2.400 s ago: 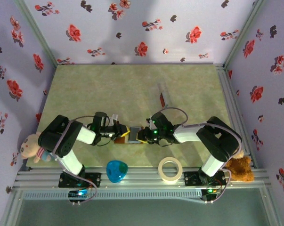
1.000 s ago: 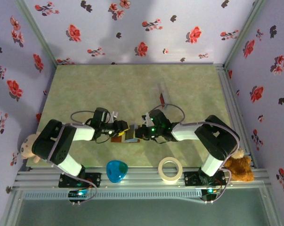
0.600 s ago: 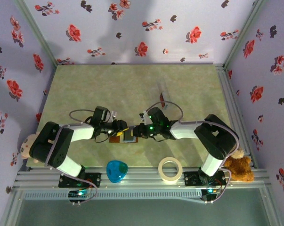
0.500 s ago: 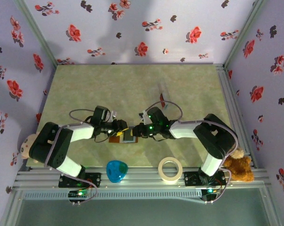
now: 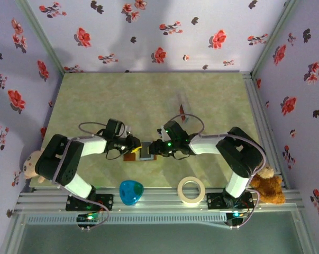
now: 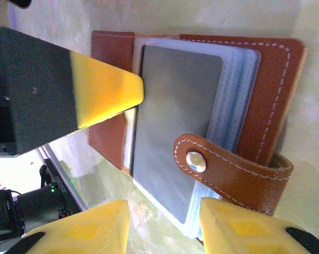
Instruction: Put the credit cards into the card holder
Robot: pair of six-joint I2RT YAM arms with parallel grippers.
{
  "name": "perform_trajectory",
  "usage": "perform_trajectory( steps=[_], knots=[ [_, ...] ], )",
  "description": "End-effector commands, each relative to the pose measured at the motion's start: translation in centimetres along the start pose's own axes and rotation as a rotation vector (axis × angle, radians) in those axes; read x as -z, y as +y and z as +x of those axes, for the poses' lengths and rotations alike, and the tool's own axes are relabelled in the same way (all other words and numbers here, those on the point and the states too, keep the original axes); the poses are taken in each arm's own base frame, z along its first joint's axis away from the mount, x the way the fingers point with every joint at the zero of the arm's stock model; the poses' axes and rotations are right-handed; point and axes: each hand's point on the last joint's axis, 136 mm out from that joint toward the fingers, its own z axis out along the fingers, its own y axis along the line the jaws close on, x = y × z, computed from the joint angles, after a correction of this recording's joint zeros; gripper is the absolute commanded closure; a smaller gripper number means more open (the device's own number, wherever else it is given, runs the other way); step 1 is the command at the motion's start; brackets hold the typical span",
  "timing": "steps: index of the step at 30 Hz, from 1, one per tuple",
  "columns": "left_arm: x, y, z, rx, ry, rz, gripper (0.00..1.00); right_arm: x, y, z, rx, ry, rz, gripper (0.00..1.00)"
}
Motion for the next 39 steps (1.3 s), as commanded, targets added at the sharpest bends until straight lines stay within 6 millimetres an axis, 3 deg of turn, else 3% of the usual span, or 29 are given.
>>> perform_trajectory(
  steps=[1,6,27,33,39],
  knots=[
    [-0.4,1.3,0.1,0.011,0.017,-0.041,0.90,-0.7,-0.3,-0.1,-0.008,0.002,0.022,0.61],
    [-0.6,2.0,0.4,0.008,0.022,-0.056,1.00,-0.7,-0.5,-0.1,-0.012,0.003,0.034,0.64],
    [-0.7,3.4,0.6,0.029,0.013,-0.057,1.00,-0.4,-1.7,0.5,-0.045,0.005,0.083,0.58],
    [-1.1,3.9,0.6,0.035,0.014,-0.059,1.00,-0.3,-2.5,0.7,-0.054,0.003,0.129,0.53],
    [-1.3,4.1,0.6,0.044,0.014,-0.052,1.00,-0.6,-1.6,0.5,-0.051,0.003,0.082,0.61]
  ],
)
